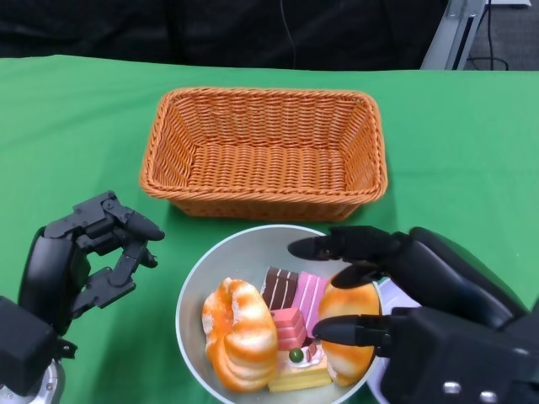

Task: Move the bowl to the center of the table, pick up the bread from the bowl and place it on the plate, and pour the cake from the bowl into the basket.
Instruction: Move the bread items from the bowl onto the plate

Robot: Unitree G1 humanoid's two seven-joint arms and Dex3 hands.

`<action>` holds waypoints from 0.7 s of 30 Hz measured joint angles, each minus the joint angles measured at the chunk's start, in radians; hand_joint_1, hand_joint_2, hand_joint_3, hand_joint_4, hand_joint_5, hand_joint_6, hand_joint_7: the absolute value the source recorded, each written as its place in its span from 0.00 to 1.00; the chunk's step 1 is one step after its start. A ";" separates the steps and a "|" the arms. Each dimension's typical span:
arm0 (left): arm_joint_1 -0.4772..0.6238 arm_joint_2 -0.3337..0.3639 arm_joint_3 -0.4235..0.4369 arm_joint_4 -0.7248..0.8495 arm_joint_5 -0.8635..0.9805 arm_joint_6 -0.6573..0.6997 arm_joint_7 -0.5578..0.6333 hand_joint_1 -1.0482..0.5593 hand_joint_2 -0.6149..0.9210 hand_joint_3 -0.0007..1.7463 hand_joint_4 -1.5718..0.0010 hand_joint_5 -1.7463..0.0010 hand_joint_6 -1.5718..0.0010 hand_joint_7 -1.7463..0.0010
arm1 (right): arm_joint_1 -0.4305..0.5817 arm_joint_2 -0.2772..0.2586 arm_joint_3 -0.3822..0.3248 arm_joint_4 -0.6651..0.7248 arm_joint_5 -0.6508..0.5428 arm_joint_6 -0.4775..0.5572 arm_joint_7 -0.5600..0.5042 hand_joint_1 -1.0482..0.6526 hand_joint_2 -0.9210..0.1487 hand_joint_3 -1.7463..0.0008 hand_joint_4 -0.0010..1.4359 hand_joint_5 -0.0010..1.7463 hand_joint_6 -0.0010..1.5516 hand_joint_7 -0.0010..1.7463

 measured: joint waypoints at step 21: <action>0.000 -0.016 -0.002 -0.011 0.071 0.020 0.108 0.59 0.85 0.50 0.51 0.06 0.53 0.26 | -0.183 -0.056 0.065 0.226 0.183 -0.115 0.261 0.15 0.00 0.92 0.31 0.02 0.22 0.00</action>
